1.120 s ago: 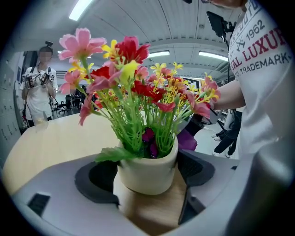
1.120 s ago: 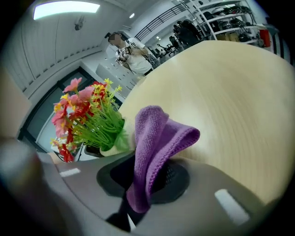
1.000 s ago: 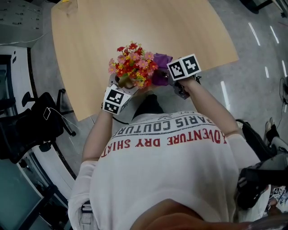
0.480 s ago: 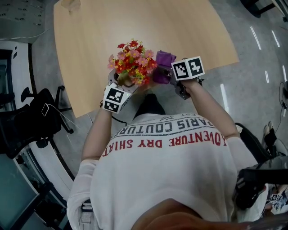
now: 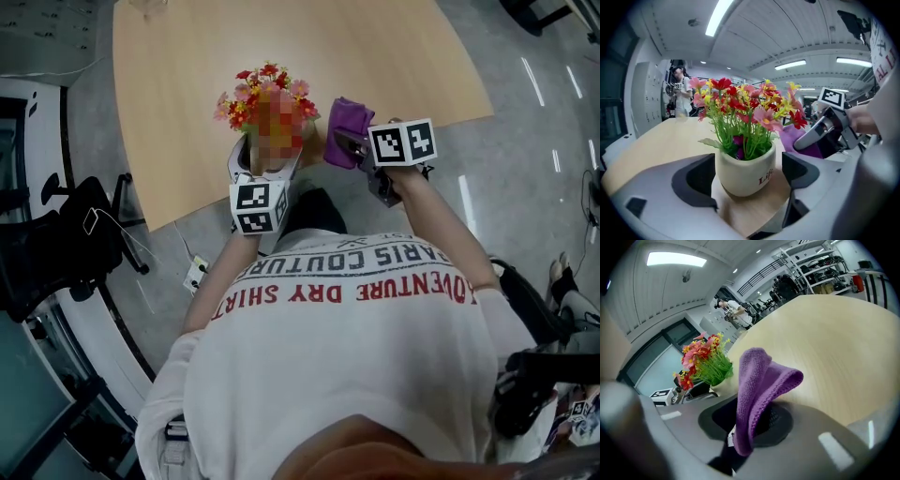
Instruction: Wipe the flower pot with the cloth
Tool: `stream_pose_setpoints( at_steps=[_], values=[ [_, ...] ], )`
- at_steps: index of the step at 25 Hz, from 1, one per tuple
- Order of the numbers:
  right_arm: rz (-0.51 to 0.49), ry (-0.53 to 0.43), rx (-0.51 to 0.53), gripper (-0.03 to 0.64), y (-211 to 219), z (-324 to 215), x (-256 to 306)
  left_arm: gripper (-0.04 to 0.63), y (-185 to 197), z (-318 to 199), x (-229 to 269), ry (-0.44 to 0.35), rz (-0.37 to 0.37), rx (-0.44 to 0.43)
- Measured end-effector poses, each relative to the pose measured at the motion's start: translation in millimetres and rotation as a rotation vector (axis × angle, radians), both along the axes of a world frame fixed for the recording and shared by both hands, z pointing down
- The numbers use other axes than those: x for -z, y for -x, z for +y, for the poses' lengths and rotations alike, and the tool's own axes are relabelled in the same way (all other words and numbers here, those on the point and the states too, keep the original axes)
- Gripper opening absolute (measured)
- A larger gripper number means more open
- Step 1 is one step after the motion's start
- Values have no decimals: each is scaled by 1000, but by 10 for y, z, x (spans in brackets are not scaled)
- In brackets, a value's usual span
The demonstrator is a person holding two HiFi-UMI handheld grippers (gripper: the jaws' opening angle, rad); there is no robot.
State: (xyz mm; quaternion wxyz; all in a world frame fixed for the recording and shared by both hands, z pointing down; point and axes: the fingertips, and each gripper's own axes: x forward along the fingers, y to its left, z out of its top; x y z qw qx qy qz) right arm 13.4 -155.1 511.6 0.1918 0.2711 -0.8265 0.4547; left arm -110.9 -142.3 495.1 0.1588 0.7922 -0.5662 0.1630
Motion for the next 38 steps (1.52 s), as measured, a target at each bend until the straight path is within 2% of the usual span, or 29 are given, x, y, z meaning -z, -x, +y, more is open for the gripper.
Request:
stream_pose_setpoints(
  at_steps=[6, 10, 14, 18, 23, 26, 38],
  values=[
    [-21, -3, -17, 60, -99, 204, 20, 431, 3, -41, -19, -16, -53, 225],
    [-19, 5, -24, 60, -156, 297, 37, 435, -119, -50, 22, -13, -43, 261],
    [-26, 1, -28, 60, -159, 332, 43, 436, -68, -103, -63, 50, -10, 320],
    [-35, -3, -28, 60, -146, 337, 46, 437, -72, -116, -104, 59, -13, 323],
    [-41, -3, -22, 60, -86, 311, 29, 437, -40, -144, -107, 46, -15, 281],
    [-46, -3, -8, 60, -38, 340, 23, 437, -24, -126, -101, 33, -17, 221],
    [-152, 15, 49, 60, 233, 164, 238, 437, 60, -155, -39, 11, -13, -161]
  ],
)
